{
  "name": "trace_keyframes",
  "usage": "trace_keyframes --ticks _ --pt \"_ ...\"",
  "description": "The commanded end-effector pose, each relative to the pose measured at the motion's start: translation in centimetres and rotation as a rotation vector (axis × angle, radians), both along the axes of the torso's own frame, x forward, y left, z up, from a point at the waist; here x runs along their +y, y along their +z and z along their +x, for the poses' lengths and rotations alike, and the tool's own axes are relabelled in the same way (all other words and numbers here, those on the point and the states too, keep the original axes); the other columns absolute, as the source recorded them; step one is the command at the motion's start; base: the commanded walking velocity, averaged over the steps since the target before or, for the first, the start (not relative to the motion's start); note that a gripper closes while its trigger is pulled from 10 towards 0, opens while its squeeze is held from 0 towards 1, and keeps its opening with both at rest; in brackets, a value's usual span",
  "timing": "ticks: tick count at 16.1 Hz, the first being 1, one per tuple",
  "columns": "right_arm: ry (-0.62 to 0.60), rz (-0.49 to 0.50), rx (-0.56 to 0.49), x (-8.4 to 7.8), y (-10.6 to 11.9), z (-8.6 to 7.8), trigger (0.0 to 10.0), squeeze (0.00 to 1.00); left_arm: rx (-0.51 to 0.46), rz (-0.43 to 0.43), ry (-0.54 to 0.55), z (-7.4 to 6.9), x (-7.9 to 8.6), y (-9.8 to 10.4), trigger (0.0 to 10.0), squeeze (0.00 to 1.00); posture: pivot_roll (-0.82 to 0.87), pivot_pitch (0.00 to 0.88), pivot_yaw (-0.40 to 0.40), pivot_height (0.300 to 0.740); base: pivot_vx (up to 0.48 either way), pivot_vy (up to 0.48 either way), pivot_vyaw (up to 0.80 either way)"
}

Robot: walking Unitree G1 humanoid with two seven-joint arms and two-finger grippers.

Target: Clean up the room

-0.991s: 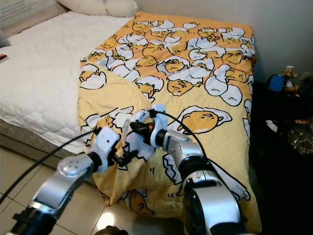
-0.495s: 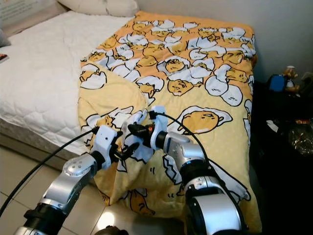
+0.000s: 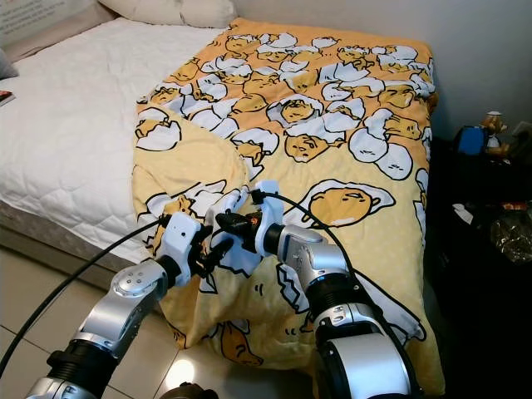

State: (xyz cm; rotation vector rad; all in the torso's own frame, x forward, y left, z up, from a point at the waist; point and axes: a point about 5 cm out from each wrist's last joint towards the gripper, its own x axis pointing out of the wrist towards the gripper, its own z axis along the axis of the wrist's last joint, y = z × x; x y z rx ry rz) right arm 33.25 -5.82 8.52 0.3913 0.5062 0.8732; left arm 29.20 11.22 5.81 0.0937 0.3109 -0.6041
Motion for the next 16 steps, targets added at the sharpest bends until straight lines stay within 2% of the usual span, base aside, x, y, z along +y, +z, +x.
trace_keyframes --ticks 1,4,7,8,9,10,11,12,13,14,16 --pt "0.007 0.016 -0.01 0.1 0.4 0.0 0.0 0.0 0.008 -0.01 0.01 0.2 0.3 0.1 0.0 0.0 -0.02 0.0 0.043 0.74 0.0 0.0 0.0" --pt "0.005 0.015 -0.012 0.1 0.5 -0.1 0.0 0.0 -0.024 0.012 0.004 0.4 0.4 0.2 0.0 0.0 -0.02 0.0 0.045 0.74 0.0 0.0 0.0" --pt "0.001 0.0 -0.022 0.3 0.4 -0.2 0.0 0.0 -0.042 -0.085 -0.02 0.3 0.3 0.9 0.0 0.0 -0.01 0.0 0.049 0.74 0.0 0.0 0.0" --pt "0.0 -0.001 -0.022 0.4 0.4 -0.2 0.3 0.0 -0.041 -0.084 -0.021 0.3 0.3 0.9 0.0 0.0 -0.01 0.0 0.049 0.74 0.0 0.0 0.0" --pt "0.001 -0.01 -0.026 0.4 0.4 -0.2 3.8 0.0 -0.042 -0.085 -0.022 0.2 0.4 0.8 0.0 0.0 -0.01 0.0 0.055 0.74 0.0 0.0 0.0" --pt "0.0 -0.023 -0.033 0.4 0.4 -0.2 10.0 0.0 -0.041 -0.09 -0.024 0.2 0.4 0.8 0.0 0.0 -0.01 0.0 0.056 0.74 0.0 0.0 0.0" --pt "0.01 0.001 -0.03 0.5 0.6 -0.3 10.0 0.0 -0.039 -0.102 -0.028 0.1 0.5 0.8 0.0 0.0 -0.02 0.0 0.061 0.74 0.0 0.0 0.0" --pt "0.011 0.0 -0.04 0.5 0.8 -0.3 10.0 0.71 -0.039 -0.108 -0.029 0.0 0.6 0.8 0.0 0.0 -0.02 0.0 0.062 0.74 0.0 0.0 0.0" --pt "0.007 0.017 -0.046 0.3 1.0 -0.5 10.0 1.0 -0.035 -0.115 -0.029 -0.1 0.9 0.8 0.0 0.0 -0.02 0.0 0.067 0.74 0.0 0.0 0.0" --pt "-0.002 0.048 -0.041 0.2 1.2 -0.6 10.0 1.0 -0.025 -0.115 -0.028 -0.2 1.2 0.6 0.0 0.0 -0.02 0.0 0.074 0.74 0.0 0.0 0.0" --pt "-0.006 0.037 -0.048 0.0 1.0 -0.7 10.0 1.0 -0.018 -0.113 -0.029 -0.3 1.4 0.5 0.0 0.0 -0.03 0.0 0.082 0.74 0.0 0.0 0.0"
